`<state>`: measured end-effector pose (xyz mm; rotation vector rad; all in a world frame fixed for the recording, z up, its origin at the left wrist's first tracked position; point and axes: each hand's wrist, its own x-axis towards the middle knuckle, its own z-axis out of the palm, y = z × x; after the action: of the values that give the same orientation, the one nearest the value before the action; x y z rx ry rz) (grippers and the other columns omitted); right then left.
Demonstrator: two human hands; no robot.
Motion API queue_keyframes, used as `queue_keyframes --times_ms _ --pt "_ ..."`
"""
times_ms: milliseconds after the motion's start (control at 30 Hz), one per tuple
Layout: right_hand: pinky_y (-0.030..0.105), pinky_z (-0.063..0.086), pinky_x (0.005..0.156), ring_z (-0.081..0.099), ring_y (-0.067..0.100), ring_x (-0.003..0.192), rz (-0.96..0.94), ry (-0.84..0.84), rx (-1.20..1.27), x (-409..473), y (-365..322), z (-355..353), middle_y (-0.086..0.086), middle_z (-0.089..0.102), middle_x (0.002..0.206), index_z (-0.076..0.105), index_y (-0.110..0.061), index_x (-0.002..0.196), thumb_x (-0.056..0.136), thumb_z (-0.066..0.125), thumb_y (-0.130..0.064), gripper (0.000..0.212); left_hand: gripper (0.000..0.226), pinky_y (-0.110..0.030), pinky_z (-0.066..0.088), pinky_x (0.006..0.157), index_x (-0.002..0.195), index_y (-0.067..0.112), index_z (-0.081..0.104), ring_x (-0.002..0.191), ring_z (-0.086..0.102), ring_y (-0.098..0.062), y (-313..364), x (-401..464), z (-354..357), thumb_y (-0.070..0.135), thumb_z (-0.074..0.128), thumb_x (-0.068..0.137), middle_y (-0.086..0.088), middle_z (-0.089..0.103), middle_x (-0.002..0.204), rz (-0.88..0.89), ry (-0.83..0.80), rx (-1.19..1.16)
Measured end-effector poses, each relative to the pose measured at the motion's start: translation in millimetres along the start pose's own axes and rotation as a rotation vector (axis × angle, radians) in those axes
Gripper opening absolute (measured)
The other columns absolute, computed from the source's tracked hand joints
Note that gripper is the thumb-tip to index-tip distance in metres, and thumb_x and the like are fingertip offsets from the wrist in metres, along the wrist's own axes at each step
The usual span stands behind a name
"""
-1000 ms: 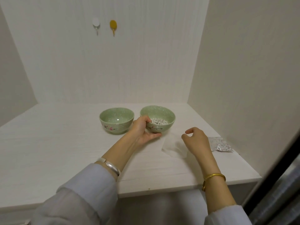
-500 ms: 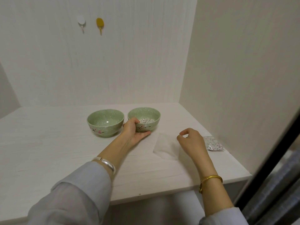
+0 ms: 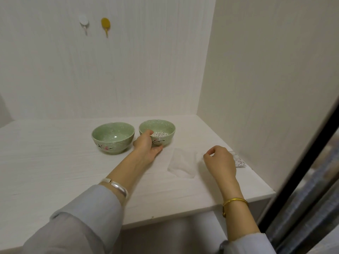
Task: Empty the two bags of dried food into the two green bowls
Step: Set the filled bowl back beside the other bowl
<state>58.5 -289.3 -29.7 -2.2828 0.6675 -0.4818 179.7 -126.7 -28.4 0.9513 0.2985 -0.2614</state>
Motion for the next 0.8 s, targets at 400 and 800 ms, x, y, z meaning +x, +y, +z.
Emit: queue_keyframes --times_ms 400,800 --pt "0.033 0.039 0.071 0.05 0.032 0.106 -0.04 0.008 -0.338 4 9 8 0.015 0.051 0.114 0.051 -0.004 0.105 0.085 0.052 -0.012 0.021 0.012 -0.035 0.046 0.091 0.087 0.002 0.049 0.106 0.049 -0.031 -30 -86 36 0.0 0.037 0.088 -0.018 0.049 0.099 -0.096 -0.278 -0.016" --pt "0.029 0.038 0.07 0.059 0.029 0.103 -0.013 0.006 -0.508 5 4 8 0.012 0.062 0.111 0.057 -0.004 0.104 0.088 0.04 0.004 0.024 0.022 -0.025 0.054 0.059 0.084 0.008 0.057 0.068 0.06 -0.022 -50 -100 37 -0.001 0.037 0.084 -0.007 0.062 0.084 -0.06 -0.433 0.381"
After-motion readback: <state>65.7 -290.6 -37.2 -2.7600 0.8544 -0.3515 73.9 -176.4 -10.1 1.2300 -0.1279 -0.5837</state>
